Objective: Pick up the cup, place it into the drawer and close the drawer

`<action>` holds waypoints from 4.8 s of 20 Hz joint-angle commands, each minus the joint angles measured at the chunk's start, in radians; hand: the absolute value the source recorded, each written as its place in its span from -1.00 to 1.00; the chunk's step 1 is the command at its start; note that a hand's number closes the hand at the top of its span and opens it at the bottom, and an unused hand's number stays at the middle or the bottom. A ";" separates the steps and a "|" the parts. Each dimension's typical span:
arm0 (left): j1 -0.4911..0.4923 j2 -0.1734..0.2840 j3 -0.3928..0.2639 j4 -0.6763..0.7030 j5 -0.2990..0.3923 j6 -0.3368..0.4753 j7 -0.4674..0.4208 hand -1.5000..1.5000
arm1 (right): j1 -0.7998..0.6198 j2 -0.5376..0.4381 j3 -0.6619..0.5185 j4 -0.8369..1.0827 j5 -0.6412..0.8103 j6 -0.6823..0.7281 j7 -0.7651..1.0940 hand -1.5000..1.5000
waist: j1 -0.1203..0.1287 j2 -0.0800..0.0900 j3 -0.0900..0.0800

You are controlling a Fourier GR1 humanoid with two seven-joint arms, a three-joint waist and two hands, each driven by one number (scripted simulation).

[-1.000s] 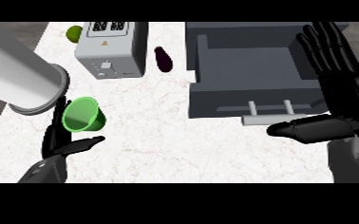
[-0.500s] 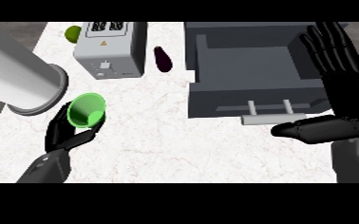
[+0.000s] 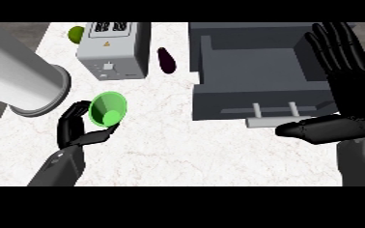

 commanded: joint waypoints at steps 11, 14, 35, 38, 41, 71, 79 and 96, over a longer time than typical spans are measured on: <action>-0.160 -0.101 -0.117 -0.189 -0.031 -0.138 0.059 1.00 | 0.076 -0.022 -0.018 -0.064 -0.021 0.026 0.022 -1.00 | 0.023 -0.023 0.005; -0.229 -0.140 -0.143 -0.266 -0.029 -0.093 0.130 1.00 | 0.073 -0.037 -0.059 -0.004 -0.005 0.022 -0.032 -1.00 | 0.032 -0.020 0.006; -0.776 -0.212 -0.418 -0.332 0.088 0.311 0.819 1.00 | 0.027 -0.025 -0.041 0.031 0.004 0.023 -0.054 -1.00 | -0.014 -0.005 0.006; -0.803 -0.212 -0.477 -0.227 0.120 0.364 0.822 1.00 | 0.031 0.001 -0.006 0.046 0.030 0.016 -0.076 -1.00 | -0.025 -0.001 0.006; -0.845 -0.212 -0.554 -0.148 0.168 0.411 0.846 1.00 | -0.017 -0.013 -0.010 0.067 0.023 0.022 -0.062 -1.00 | -0.055 0.005 0.006; -0.764 -0.212 -0.669 -0.149 0.521 0.325 0.645 -1.00 | -0.080 -0.107 0.264 0.097 -0.167 0.444 0.048 1.00 | -0.131 0.022 0.004; -0.757 -0.212 -0.665 -0.107 0.567 0.354 0.599 -1.00 | -0.034 -0.228 0.322 0.044 0.184 0.432 0.024 -1.00 | -0.052 0.008 0.006; -0.518 -0.135 -0.658 -0.291 0.604 0.210 0.549 -1.00 | -0.212 -0.090 0.456 0.939 0.666 0.103 -0.344 1.00 | 0.106 -0.002 0.007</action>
